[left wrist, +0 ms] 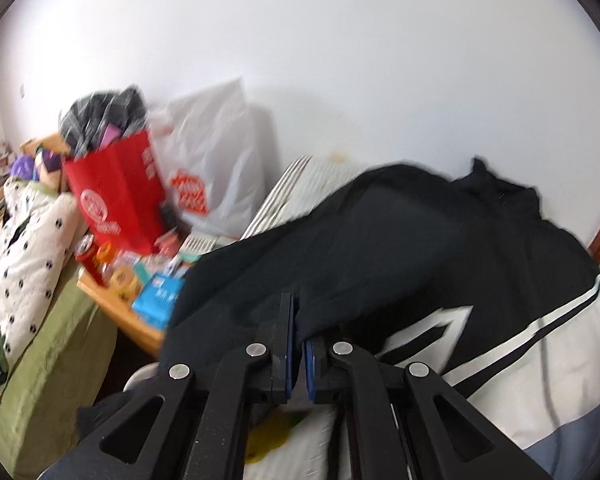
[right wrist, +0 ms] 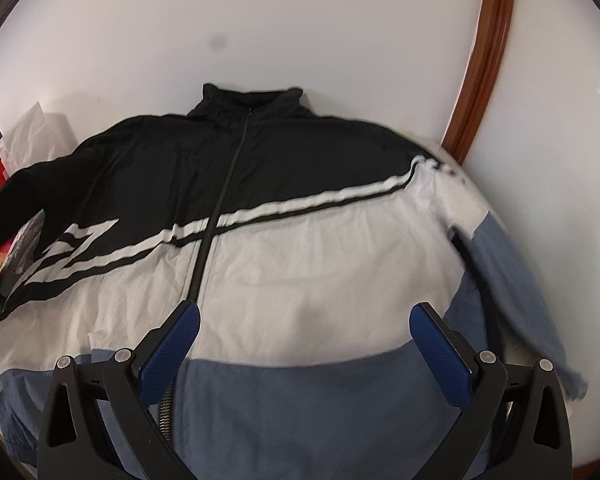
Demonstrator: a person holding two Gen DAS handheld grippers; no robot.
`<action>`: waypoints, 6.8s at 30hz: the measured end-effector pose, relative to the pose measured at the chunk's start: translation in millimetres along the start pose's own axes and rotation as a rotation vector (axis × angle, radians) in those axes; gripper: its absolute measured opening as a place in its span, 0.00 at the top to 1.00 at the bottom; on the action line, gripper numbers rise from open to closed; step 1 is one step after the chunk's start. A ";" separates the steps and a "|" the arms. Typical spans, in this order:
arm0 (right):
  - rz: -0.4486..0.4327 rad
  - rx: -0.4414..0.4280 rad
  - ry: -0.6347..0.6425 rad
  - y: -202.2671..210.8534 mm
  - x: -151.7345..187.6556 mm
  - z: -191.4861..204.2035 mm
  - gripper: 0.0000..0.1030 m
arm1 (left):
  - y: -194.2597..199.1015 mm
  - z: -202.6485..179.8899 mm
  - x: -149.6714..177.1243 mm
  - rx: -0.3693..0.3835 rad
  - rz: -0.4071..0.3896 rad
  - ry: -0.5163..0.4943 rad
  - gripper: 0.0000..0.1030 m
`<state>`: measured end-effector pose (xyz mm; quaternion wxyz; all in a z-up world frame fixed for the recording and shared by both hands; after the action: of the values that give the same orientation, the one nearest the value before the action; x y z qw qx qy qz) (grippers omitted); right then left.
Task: Fold large clothes
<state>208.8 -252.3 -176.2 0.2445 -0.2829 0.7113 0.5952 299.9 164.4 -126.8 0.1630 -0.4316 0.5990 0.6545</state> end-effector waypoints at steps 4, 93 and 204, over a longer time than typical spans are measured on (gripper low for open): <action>-0.039 0.022 0.012 5.7 -15.1 -23.2 0.00 | 13.4 -43.4 -14.7 0.063 -0.032 -0.036 0.95; -0.022 -0.576 0.186 -20.3 -64.9 230.3 0.93 | 1.1 16.0 146.4 0.195 0.251 -0.009 0.31; -0.023 -0.015 -0.095 -74.5 -34.5 -153.5 0.28 | 12.9 -47.9 80.8 0.112 0.123 -0.097 0.31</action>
<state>283.6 -409.4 -178.9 0.2826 -0.2644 0.6911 0.6105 261.8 92.6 -175.6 0.1752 -0.3518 0.6515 0.6489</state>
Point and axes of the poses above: each gripper's, at about its wrist camera, not at the fingertips, and y roughly against the way its jaws point, z to its left, x to its underside, the point moved 9 cm from there along -y, roughly the way its jaws point, and after that the axes turned 7 degrees about y, right-handed, at the moved point
